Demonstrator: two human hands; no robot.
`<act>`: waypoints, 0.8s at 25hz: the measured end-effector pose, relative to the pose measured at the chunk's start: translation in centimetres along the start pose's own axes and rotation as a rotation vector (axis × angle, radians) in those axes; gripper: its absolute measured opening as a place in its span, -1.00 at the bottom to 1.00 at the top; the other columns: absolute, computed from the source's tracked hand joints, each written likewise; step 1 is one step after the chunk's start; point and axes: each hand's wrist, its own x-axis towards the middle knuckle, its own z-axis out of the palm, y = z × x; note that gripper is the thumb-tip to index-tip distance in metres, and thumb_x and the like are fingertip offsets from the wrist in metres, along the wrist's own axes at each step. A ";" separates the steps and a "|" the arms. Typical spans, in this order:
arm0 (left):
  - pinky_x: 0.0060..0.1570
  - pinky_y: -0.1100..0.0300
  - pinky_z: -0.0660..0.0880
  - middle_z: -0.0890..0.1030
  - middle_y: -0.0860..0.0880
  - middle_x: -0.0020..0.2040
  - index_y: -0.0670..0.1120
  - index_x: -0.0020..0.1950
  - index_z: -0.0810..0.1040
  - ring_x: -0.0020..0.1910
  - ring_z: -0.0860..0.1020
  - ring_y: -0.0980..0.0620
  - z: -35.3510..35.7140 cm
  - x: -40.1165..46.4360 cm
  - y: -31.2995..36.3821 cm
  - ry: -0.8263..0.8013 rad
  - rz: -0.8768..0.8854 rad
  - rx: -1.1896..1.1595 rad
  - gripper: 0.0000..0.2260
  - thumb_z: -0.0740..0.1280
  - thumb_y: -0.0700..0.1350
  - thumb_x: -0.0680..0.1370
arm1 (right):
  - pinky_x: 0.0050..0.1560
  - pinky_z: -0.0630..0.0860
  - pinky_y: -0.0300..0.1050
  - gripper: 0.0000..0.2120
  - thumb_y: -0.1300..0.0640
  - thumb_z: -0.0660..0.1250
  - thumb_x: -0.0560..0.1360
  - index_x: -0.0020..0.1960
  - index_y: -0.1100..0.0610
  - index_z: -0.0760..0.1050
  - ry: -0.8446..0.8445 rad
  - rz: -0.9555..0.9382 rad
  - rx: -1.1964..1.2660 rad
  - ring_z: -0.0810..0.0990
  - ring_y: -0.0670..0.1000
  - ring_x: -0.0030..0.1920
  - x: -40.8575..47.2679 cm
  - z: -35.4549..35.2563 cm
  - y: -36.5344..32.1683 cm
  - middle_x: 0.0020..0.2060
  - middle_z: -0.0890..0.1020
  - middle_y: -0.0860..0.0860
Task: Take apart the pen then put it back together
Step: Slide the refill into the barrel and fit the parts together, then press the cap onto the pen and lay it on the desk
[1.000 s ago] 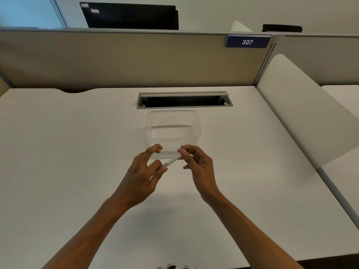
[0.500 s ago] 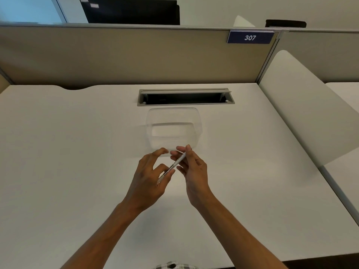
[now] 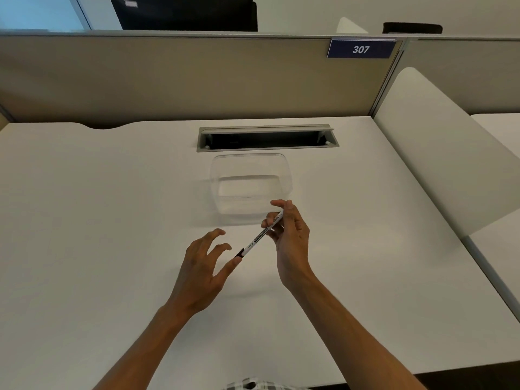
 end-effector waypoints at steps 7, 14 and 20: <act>0.40 -0.14 0.14 0.31 -0.06 0.45 -0.05 0.35 0.41 0.44 0.25 -0.07 2.0 -0.3 -4.7 -0.056 -0.146 0.147 -0.34 -0.05 0.37 0.51 | -0.31 0.38 -0.23 -0.70 -0.01 0.09 0.66 0.02 0.06 0.56 0.053 -0.033 0.004 0.36 -0.07 -0.42 1.0 -0.3 -0.2 -0.43 0.32 -0.08; 0.42 -0.24 0.03 0.19 -0.09 0.53 -0.04 0.50 0.21 0.51 0.09 -0.07 4.0 -1.9 -6.3 -0.141 -0.212 0.279 -0.31 -0.13 0.36 0.53 | -0.48 0.06 -0.25 -0.57 -0.06 0.07 0.63 -0.37 0.08 0.29 0.040 0.036 0.027 0.11 -0.10 -0.49 1.1 0.0 0.5 -0.51 0.20 -0.11; 0.42 -0.22 0.03 0.22 -0.09 0.52 -0.03 0.49 0.23 0.51 0.11 -0.07 4.1 -1.9 -6.4 -0.103 -0.200 0.283 -0.35 -0.08 0.33 0.54 | -0.51 0.00 -0.27 -0.51 -0.27 0.11 0.45 -0.37 0.07 0.03 -0.046 -0.046 -0.008 0.02 -0.10 -0.49 1.3 0.3 1.4 -0.53 0.13 -0.11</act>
